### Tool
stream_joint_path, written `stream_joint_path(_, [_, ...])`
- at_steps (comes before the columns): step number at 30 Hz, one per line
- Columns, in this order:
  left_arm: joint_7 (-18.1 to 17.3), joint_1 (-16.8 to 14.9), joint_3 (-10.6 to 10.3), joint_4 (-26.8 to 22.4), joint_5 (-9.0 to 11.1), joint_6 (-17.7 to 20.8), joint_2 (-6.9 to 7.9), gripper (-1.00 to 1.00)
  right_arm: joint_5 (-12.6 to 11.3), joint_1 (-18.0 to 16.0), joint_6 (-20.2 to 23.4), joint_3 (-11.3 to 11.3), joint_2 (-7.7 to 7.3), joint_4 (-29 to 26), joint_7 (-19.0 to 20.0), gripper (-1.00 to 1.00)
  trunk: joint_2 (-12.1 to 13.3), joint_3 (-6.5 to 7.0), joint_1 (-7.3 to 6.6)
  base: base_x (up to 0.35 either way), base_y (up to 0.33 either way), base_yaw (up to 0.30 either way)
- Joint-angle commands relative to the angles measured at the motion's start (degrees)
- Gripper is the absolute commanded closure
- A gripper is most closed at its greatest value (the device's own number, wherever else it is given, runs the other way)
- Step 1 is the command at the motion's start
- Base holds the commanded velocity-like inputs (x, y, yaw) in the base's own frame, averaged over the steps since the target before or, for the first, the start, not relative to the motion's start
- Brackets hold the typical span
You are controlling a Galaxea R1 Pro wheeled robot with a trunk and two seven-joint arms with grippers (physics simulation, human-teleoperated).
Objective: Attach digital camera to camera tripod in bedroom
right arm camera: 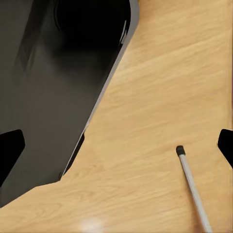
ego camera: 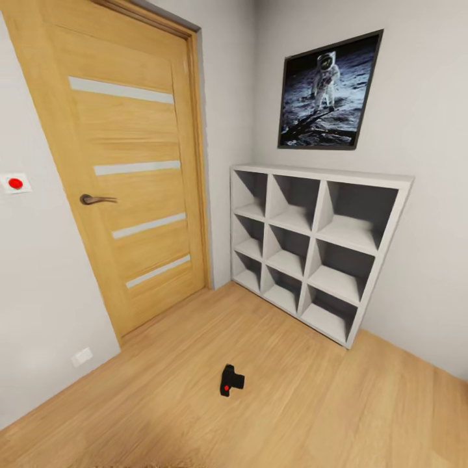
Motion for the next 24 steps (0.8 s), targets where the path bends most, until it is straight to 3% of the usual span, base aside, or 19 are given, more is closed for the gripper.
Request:
stream_joint_path(1, [0.02, 0.01, 0.13, -0.04, 0.52, -0.12, 0.01, -1.00, 0.14, -0.04, -0.24, 0.04, -0.01, 0.09, -0.04, -1.00, -0.02, -0.05, 0.00, 0.000, 0.000, 0.299])
stream_joint_path(5, [0.02, 0.01, 0.09, 0.00, 2.28, -0.12, 0.13, -1.00, 0.03, -0.04, -0.28, 0.01, -0.01, 0.08, -0.05, -1.00, -0.02, -0.05, 0.00, 0.000, 0.000, 0.299])
stream_joint_path(12, [1.02, 0.01, 0.07, 0.13, 3.11, -0.12, 0.10, -1.00, -0.05, -0.04, -0.29, -0.13, -0.01, 0.07, -0.05, -1.00, -0.02, -0.05, 0.00, 0.000, 0.000, 0.300])
stream_joint_path(19, [4.41, 0.01, -0.38, 0.22, 2.54, -0.08, -0.23, -1.00, -0.39, -0.04, -0.35, -0.33, -0.01, 0.04, -0.40, -1.00, -0.02, -0.05, 0.00, 0.000, 0.000, 0.300])
stream_joint_path(24, [5.64, 0.01, -0.62, 0.12, 0.94, -0.03, -0.44, -1.00, -2.02, -0.04, -0.37, -1.31, -0.01, 0.02, -0.56, -1.00, -0.02, -0.05, 0.00, 0.000, 0.000, 0.300])
